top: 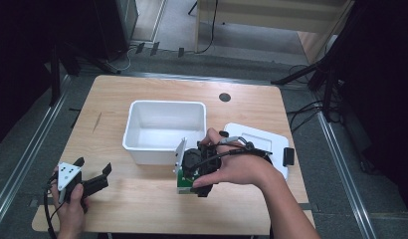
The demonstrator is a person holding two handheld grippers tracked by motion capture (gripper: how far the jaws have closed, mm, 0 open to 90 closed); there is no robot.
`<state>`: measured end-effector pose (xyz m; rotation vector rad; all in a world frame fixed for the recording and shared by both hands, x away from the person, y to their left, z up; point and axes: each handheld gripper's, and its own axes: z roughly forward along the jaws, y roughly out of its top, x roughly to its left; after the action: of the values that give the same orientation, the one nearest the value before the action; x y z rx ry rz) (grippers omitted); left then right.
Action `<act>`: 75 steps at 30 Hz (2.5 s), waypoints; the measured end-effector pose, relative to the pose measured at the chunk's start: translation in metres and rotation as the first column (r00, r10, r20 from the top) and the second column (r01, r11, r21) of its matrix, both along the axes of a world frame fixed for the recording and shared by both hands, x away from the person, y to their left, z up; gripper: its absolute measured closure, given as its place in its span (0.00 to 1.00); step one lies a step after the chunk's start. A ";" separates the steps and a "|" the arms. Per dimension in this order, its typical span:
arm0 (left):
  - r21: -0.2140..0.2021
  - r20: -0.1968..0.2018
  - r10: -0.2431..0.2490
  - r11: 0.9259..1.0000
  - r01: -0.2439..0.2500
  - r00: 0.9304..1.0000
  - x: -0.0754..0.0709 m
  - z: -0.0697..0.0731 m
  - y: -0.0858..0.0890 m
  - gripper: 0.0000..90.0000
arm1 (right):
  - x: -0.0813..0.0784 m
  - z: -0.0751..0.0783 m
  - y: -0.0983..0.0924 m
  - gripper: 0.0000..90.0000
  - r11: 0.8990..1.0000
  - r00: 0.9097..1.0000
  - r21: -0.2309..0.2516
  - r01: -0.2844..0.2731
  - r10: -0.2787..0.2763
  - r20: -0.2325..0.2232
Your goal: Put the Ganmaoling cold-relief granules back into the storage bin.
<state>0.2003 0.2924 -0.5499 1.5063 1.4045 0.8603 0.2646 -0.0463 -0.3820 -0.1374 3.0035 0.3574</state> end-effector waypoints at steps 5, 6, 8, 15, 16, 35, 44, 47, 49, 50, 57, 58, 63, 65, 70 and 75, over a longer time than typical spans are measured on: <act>0.000 0.000 0.000 1.000 0.000 1.000 0.000 0.000 0.000 0.08 | 0.003 0.014 0.001 0.18 1.000 1.000 -0.007 -0.003 0.003 -0.007; 0.000 0.001 0.000 1.000 0.000 1.000 0.000 0.000 0.000 0.08 | 0.004 0.018 0.001 0.18 1.000 1.000 -0.008 0.001 -0.001 -0.011; 0.000 0.000 0.001 1.000 -0.001 1.000 0.000 0.000 0.000 0.08 | 0.006 0.023 0.002 0.18 1.000 1.000 -0.009 -0.006 0.006 -0.010; -0.001 0.001 0.000 1.000 0.000 1.000 0.000 0.000 0.000 0.08 | 0.014 0.039 0.005 0.18 1.000 1.000 -0.016 -0.009 0.009 0.016; 0.000 0.000 0.000 1.000 0.000 1.000 0.000 0.000 0.000 0.08 | 0.014 0.041 0.006 0.18 1.000 1.000 -0.022 0.002 -0.001 0.015; 0.000 0.000 -0.002 1.000 0.002 1.000 0.000 0.000 0.000 0.08 | 0.052 0.069 0.017 0.18 0.999 0.999 -0.027 0.039 -0.038 0.030; 0.000 -0.001 -0.006 1.000 0.006 1.000 0.000 0.000 0.001 0.08 | 0.073 0.069 0.025 0.18 0.998 0.998 -0.024 0.052 -0.051 0.045; 0.000 -0.001 -0.006 1.000 0.006 1.000 0.000 0.000 0.000 0.08 | 0.079 0.070 0.029 0.18 0.999 0.998 -0.024 0.046 -0.045 0.050; -0.003 -0.002 -0.006 1.000 0.006 1.000 0.000 0.000 0.000 0.08 | 0.084 0.069 0.030 0.18 0.998 0.997 -0.018 0.054 -0.053 0.049; 0.000 -0.002 -0.007 1.000 0.007 1.000 -0.001 0.000 0.001 0.08 | 0.086 0.069 0.031 0.18 0.998 0.997 -0.013 0.054 -0.054 0.050; -0.004 -0.002 -0.009 1.000 0.009 1.000 -0.001 0.000 0.001 0.08 | 0.105 0.055 0.036 0.18 0.999 0.996 -0.008 0.047 -0.046 0.074; -0.005 -0.001 -0.009 1.000 0.009 1.000 -0.001 0.000 0.001 0.08 | 0.107 0.053 0.036 0.18 0.998 0.995 -0.014 0.067 -0.066 0.072; -0.006 0.000 -0.010 1.000 0.010 1.000 0.000 0.000 0.001 0.08 | 0.119 0.042 0.037 0.18 0.997 0.994 -0.013 0.073 -0.072 0.080; -0.007 0.000 -0.010 1.000 0.010 1.000 0.000 0.000 0.001 0.08 | 0.122 0.037 0.037 0.18 0.997 0.993 -0.016 0.070 -0.068 0.095; -0.010 0.003 -0.010 1.000 0.010 1.000 0.000 0.000 0.001 0.08 | 0.126 0.026 0.038 0.18 0.998 0.992 -0.033 0.055 -0.051 0.113; -0.010 0.002 -0.011 1.000 0.011 1.000 0.000 0.000 0.001 0.08 | 0.130 0.018 0.039 0.18 0.999 0.993 -0.036 0.030 -0.025 0.119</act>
<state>0.1999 0.2936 -0.5498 1.5038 1.3963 0.8468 0.3944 -0.0077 -0.3639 -0.1158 2.8929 0.2790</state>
